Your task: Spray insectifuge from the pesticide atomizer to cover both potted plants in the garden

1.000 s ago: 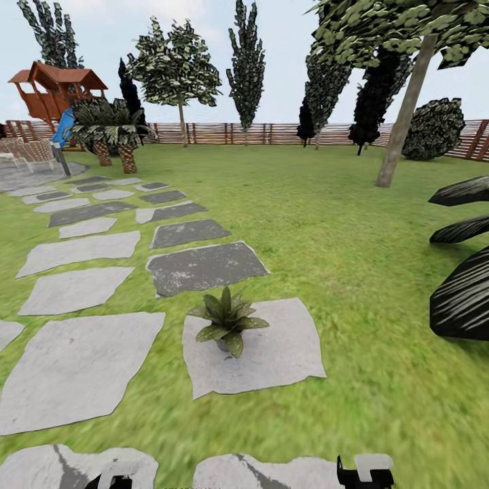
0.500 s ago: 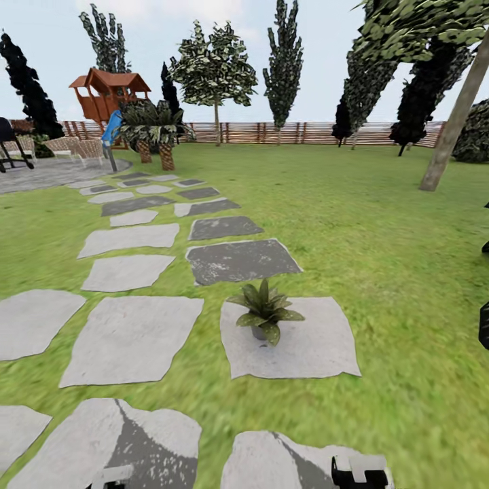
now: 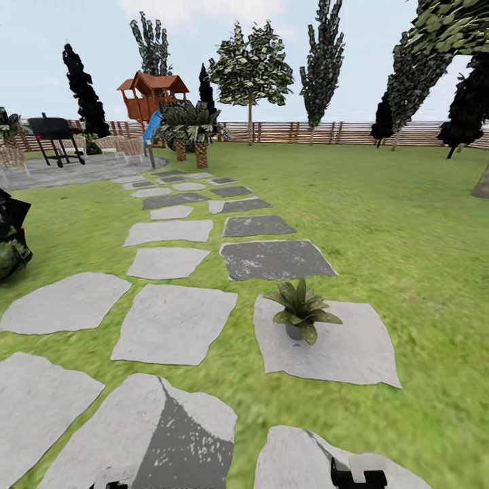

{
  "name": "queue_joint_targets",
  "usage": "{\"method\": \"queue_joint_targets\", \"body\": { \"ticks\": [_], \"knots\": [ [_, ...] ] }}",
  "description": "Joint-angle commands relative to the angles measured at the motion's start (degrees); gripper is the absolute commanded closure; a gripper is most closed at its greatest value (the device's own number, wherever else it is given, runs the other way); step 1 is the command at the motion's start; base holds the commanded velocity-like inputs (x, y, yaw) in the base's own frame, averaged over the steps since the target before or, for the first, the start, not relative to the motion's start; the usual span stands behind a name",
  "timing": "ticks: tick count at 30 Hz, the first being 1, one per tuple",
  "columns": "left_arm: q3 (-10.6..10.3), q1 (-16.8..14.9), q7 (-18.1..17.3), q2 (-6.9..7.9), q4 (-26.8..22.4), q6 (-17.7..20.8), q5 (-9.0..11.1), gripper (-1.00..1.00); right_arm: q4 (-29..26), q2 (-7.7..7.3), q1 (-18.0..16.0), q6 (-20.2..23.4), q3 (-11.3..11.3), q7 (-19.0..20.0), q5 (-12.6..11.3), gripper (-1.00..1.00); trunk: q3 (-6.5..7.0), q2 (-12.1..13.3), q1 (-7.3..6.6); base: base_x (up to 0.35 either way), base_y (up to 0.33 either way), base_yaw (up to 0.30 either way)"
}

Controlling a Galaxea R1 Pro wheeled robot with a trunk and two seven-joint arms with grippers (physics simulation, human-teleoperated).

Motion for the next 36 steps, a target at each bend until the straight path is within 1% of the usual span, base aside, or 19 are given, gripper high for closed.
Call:
{"method": "queue_joint_targets", "body": {
  "ticks": [1, 7, 19, 30, 36],
  "knots": [
    [-0.49, -0.05, -0.08, 0.00, 0.07, -0.19, 0.76, 1.00, 0.07, 0.00, -0.03, -0.14, -0.33, -0.31, 0.62, -1.00, -0.05, -0.02, -0.01, 0.000, 0.003, 0.276],
    [-0.46, 0.00, -0.06, 0.00, 0.08, -0.27, 1.18, 1.00, 0.07, 0.00, -0.03, -0.14, -0.33, -0.31, 0.62, -1.00, -0.12, -0.02, -0.01, 0.116, 0.086, 0.276],
    [-0.44, 0.58, -0.06, -0.09, 0.07, -0.28, 1.37, 1.00, 0.07, 0.02, -0.03, -0.13, -0.33, -0.31, 0.64, -1.00, -0.35, -0.02, -0.01, 0.229, 0.229, 0.267],
    [-0.43, 0.65, -0.06, -0.07, 0.07, -0.28, 1.10, 1.00, 0.08, -0.16, -0.03, -0.08, -0.24, -0.23, 1.14, -1.00, -0.38, -0.02, -0.01, 0.276, 0.200, 0.025],
    [-0.45, 0.65, -0.06, 0.32, 0.07, -0.28, 1.01, 1.00, 0.13, -0.16, -0.03, -0.05, -0.24, -0.15, 1.14, -1.00, -0.38, -0.02, -0.01, 0.297, 0.159, 0.000]
  ]
}}
